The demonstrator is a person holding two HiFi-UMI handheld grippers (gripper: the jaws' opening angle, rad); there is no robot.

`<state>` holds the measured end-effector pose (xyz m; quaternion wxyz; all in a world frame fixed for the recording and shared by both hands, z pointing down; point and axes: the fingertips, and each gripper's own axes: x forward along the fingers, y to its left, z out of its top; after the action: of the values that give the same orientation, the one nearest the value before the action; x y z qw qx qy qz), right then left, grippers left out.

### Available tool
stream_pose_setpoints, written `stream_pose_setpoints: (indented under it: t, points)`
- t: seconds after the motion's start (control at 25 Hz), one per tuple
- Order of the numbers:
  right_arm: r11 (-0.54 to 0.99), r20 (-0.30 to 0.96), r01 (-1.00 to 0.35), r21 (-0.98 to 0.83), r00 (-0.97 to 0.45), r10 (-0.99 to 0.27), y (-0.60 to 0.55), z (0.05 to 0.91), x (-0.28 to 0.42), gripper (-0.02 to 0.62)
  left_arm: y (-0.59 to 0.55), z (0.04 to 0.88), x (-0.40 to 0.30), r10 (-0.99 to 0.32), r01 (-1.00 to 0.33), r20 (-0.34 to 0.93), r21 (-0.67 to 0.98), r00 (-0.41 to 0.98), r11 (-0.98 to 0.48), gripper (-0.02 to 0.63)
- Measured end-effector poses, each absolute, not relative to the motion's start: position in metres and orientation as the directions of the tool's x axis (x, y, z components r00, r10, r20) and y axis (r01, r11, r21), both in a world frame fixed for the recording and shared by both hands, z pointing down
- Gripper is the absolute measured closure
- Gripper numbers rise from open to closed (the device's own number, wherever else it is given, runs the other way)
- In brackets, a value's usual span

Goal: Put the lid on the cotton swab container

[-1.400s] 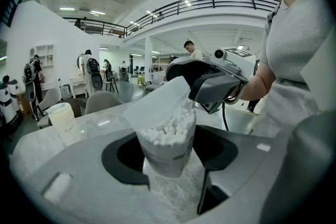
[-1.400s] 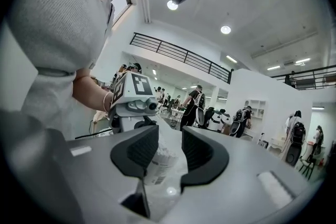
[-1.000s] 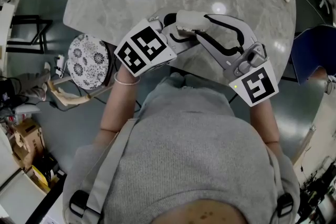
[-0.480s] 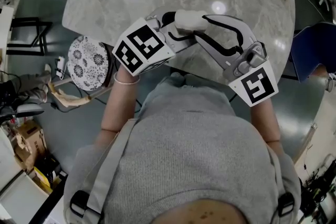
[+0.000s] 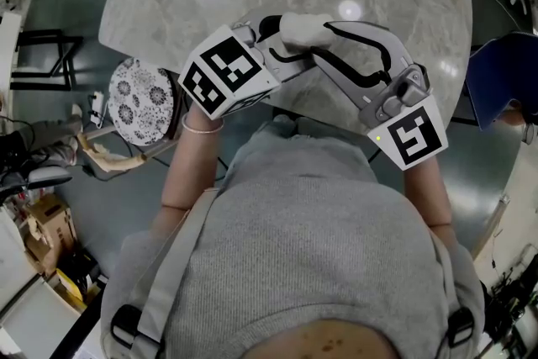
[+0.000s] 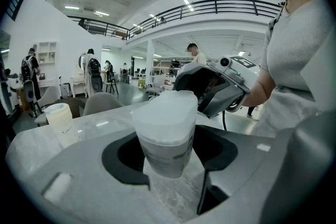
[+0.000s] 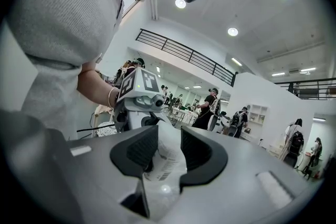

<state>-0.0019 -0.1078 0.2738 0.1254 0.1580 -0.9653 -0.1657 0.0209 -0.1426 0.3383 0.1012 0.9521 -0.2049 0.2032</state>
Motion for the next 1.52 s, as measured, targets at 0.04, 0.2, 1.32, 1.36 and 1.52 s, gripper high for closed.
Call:
stream_pose_setpoints:
  t: [0.04, 0.2, 1.32, 1.36, 1.52]
  points:
    - [0.894, 0.190, -0.267, 0.361, -0.917, -0.351, -0.108, 0.274, -0.002, 0.466, -0.143, 0.338, 0.021, -0.349, -0.431, 0.426, 0.110, 0.834, -0.896, 0.342]
    - [0.889, 0.213, -0.254, 0.381, -0.912, -0.351, -0.107, 0.275, -0.002, 0.466, -0.143, 0.337, 0.022, -0.348, -0.431, 0.422, 0.115, 0.837, -0.895, 0.342]
    - [0.887, 0.223, -0.316, 0.337, -0.889, -0.401, -0.111, 0.277, -0.001, 0.462, -0.150, 0.344, 0.018, -0.420, -0.481, 0.408, 0.055, 0.811, -0.875, 0.342]
    - [0.885, 0.238, -0.300, 0.355, -0.887, -0.396, -0.110, 0.278, -0.001, 0.462, -0.151, 0.344, 0.018, -0.421, -0.482, 0.409, 0.055, 0.810, -0.874, 0.342]
    - [0.883, 0.264, -0.260, 0.391, -0.887, -0.379, -0.108, 0.279, -0.001, 0.462, -0.152, 0.340, 0.020, -0.426, -0.488, 0.397, 0.065, 0.813, -0.871, 0.342]
